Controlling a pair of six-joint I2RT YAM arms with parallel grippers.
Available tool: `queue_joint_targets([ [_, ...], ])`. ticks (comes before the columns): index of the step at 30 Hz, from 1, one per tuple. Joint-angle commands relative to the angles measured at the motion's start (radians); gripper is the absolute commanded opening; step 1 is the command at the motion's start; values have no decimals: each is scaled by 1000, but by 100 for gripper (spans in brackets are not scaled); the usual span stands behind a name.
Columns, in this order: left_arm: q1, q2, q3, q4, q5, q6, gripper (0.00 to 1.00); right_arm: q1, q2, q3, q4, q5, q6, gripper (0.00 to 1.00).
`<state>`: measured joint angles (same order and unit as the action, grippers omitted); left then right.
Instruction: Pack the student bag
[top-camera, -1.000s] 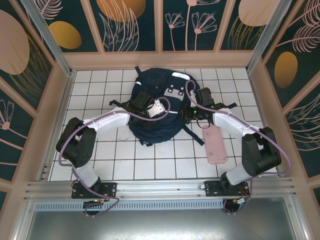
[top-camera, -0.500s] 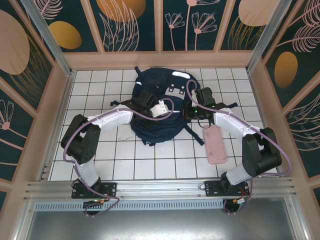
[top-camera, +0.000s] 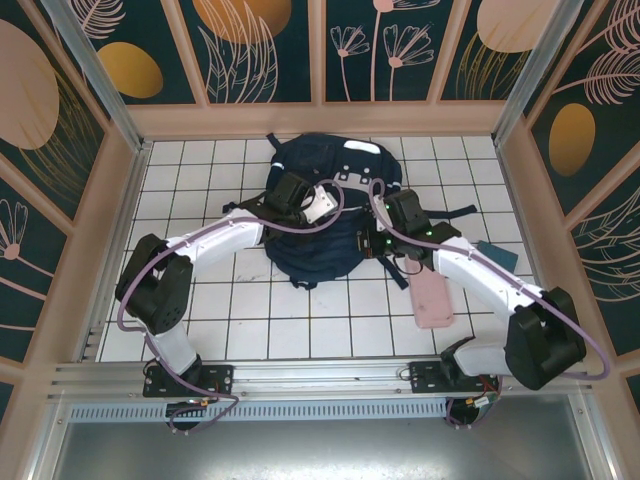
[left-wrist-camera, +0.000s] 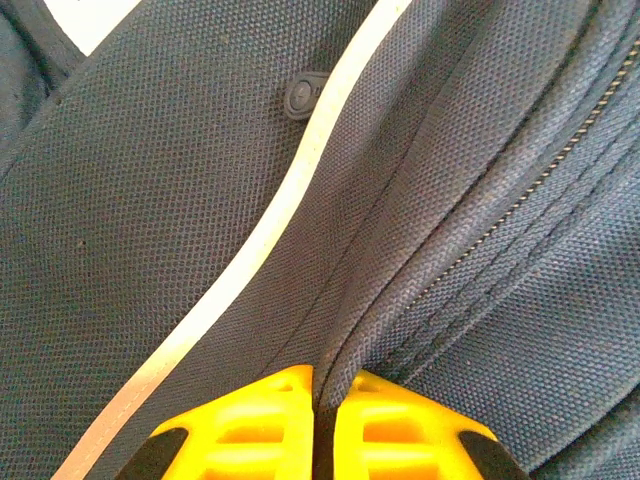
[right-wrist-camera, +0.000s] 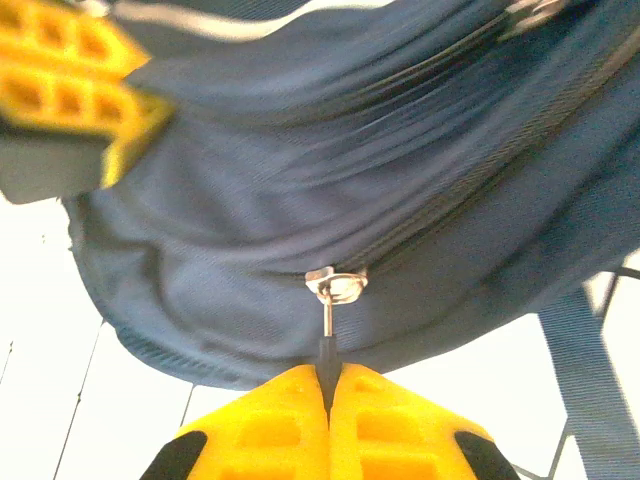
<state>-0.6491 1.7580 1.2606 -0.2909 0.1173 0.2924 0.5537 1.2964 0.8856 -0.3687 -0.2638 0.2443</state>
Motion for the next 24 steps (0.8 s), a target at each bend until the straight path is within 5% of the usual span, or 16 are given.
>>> queue_joint_targets([
  [1, 12, -38, 85, 119, -3, -116, 7, 62, -40, -29, 16, -93, -18, 0],
  [14, 19, -68, 150, 109, 142, -184, 3, 295, 9, -147, 494, -53, 78, 0],
  [19, 28, -82, 148, 142, 194, -223, 0, 330, 67, -131, 541, -29, 124, 4],
  [24, 33, -104, 99, 165, 178, -215, 0, 258, -54, -175, 485, 44, 221, 34],
])
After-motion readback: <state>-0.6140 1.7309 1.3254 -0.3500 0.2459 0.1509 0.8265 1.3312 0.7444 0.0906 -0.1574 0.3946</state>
